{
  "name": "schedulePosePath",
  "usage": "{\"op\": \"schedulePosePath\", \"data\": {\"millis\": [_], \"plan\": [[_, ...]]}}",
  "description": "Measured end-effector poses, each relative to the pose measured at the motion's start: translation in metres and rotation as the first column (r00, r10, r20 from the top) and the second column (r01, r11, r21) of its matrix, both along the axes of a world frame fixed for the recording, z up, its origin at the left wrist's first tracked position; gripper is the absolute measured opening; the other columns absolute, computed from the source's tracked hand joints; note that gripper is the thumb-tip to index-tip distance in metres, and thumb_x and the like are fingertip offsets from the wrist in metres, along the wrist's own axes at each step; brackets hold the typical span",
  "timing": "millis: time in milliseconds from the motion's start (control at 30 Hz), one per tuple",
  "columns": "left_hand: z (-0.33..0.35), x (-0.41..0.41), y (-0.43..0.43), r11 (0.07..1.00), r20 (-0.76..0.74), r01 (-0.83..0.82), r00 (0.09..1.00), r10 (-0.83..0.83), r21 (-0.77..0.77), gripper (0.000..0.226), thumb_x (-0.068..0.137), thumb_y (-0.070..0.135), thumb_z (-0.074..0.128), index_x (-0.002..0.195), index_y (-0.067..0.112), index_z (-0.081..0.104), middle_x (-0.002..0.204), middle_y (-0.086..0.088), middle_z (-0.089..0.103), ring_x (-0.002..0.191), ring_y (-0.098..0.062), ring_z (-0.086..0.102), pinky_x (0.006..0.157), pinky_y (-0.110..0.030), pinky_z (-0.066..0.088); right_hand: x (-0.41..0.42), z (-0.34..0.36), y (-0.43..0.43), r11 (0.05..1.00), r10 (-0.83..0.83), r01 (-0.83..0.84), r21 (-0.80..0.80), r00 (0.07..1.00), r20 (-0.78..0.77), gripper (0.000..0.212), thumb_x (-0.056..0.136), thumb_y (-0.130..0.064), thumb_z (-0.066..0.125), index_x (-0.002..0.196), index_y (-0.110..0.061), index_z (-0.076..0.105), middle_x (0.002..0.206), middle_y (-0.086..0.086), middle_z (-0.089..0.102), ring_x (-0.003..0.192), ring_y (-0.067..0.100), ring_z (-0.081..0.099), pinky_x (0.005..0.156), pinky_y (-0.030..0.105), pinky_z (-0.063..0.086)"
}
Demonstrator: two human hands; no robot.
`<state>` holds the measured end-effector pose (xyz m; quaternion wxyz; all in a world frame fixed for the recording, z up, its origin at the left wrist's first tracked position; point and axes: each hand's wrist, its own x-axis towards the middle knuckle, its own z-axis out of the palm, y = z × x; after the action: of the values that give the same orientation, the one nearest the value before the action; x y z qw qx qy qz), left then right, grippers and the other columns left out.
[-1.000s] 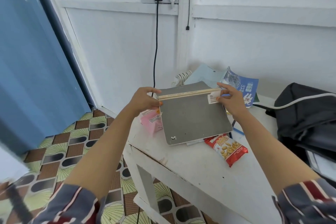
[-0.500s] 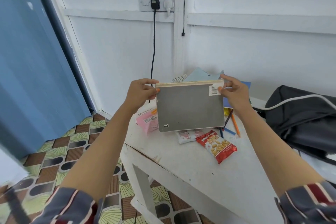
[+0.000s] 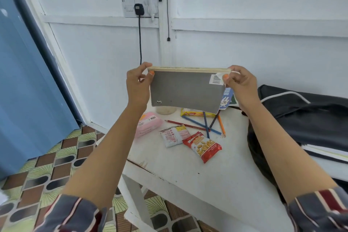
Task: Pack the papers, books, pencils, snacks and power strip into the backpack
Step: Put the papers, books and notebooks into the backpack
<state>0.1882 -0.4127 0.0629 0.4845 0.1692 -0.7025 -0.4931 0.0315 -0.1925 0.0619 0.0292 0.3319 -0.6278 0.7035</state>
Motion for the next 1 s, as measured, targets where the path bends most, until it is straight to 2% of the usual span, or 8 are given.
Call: {"op": "schedulePosePath", "data": {"millis": [67, 167, 267, 400, 600, 700, 800, 1000], "plan": [[0.004, -0.005, 0.015, 0.987, -0.057, 0.13, 0.991, -0.125, 0.093, 0.013, 0.093, 0.015, 0.056, 0.101, 0.023, 0.061, 0.097, -0.001, 0.052, 0.087, -0.011, 0.05, 0.082, -0.018, 0.042, 0.003, 0.004, 0.017, 0.999, -0.026, 0.026, -0.019, 0.999, -0.022, 0.022, 0.089, 0.001, 0.058, 0.09, -0.022, 0.055, 0.054, -0.014, 0.063, 0.057, 0.002, 0.053, 0.064, 0.017, 0.047], [0.006, -0.013, 0.043, 0.942, -0.092, 0.29, 0.956, -0.278, 0.169, 0.011, 0.095, 0.015, 0.052, 0.103, 0.022, 0.055, 0.085, 0.006, 0.062, 0.07, 0.002, 0.057, 0.064, -0.016, 0.046, 0.009, 0.008, 0.048, 0.993, -0.097, 0.094, -0.073, 0.995, -0.038, 0.029, 0.089, -0.003, 0.059, 0.101, -0.029, 0.054, 0.057, -0.012, 0.064, 0.062, 0.003, 0.055, 0.072, 0.014, 0.046], [0.001, -0.025, 0.075, 0.91, -0.114, 0.349, 0.937, -0.331, 0.222, 0.016, 0.095, 0.011, 0.051, 0.093, 0.027, 0.055, 0.072, 0.009, 0.066, 0.061, -0.001, 0.059, 0.054, -0.017, 0.045, 0.013, 0.01, 0.081, 0.981, -0.145, 0.143, -0.128, 0.989, 0.0, 0.03, 0.09, -0.005, 0.056, 0.098, -0.034, 0.057, 0.063, -0.007, 0.063, 0.066, 0.012, 0.056, 0.068, 0.024, 0.045], [-0.004, -0.051, 0.117, 0.86, -0.123, 0.455, 0.891, -0.438, 0.232, 0.022, 0.097, 0.007, 0.045, 0.092, 0.022, 0.061, 0.086, 0.008, 0.063, 0.072, 0.001, 0.058, 0.069, -0.018, 0.047, 0.021, 0.011, 0.12, 0.947, -0.303, 0.299, -0.119, 0.953, -0.02, 0.03, 0.091, 0.0, 0.05, 0.084, -0.024, 0.065, 0.078, -0.023, 0.069, 0.082, -0.003, 0.062, 0.078, 0.012, 0.044], [-0.02, -0.075, 0.167, 0.586, 0.102, 0.755, 0.584, -0.805, 0.294, 0.034, 0.088, -0.001, 0.056, 0.113, 0.022, 0.06, 0.111, 0.005, 0.062, 0.093, -0.006, 0.062, 0.077, -0.02, 0.054, 0.026, 0.003, 0.189, 0.864, -0.455, 0.481, -0.146, 0.872, 0.179, 0.028, 0.091, 0.001, 0.051, 0.082, -0.02, 0.068, 0.081, -0.021, 0.071, 0.087, -0.002, 0.064, 0.08, 0.014, 0.048], [-0.022, -0.086, 0.192, 0.497, 0.089, 0.799, 0.499, -0.862, 0.338, 0.05, 0.085, -0.007, 0.057, 0.121, 0.028, 0.054, 0.108, 0.006, 0.064, 0.087, -0.005, 0.065, 0.075, -0.021, 0.055, 0.031, -0.002, 0.221, 0.872, -0.385, 0.463, -0.157, 0.849, 0.361, 0.03, 0.089, 0.001, 0.045, 0.084, -0.016, 0.069, 0.087, -0.006, 0.071, 0.08, 0.012, 0.064, 0.073, 0.025, 0.052], [-0.022, -0.096, 0.212, 0.369, 0.073, 0.841, 0.372, -0.925, 0.396, 0.052, 0.085, -0.007, 0.056, 0.123, 0.029, 0.053, 0.11, 0.004, 0.064, 0.089, -0.008, 0.065, 0.072, -0.02, 0.055, 0.043, -0.014, 0.25, 0.91, -0.225, 0.36, -0.207, 0.847, 0.482, 0.032, 0.087, -0.007, 0.043, 0.086, -0.021, 0.072, 0.101, 0.003, 0.067, 0.09, 0.021, 0.062, 0.079, 0.033, 0.051], [-0.03, -0.113, 0.244, 0.231, 0.249, 0.885, 0.136, -0.959, 0.404, 0.047, 0.085, -0.006, 0.058, 0.118, 0.027, 0.058, 0.112, 0.003, 0.065, 0.088, -0.008, 0.068, 0.075, -0.022, 0.056, 0.078, -0.05, 0.292, 0.948, -0.292, 0.316, 0.045, 0.801, 0.523, 0.043, 0.084, 0.007, 0.054, 0.115, -0.022, 0.061, 0.102, 0.001, 0.067, 0.079, 0.013, 0.068, 0.067, 0.024, 0.056]]}}
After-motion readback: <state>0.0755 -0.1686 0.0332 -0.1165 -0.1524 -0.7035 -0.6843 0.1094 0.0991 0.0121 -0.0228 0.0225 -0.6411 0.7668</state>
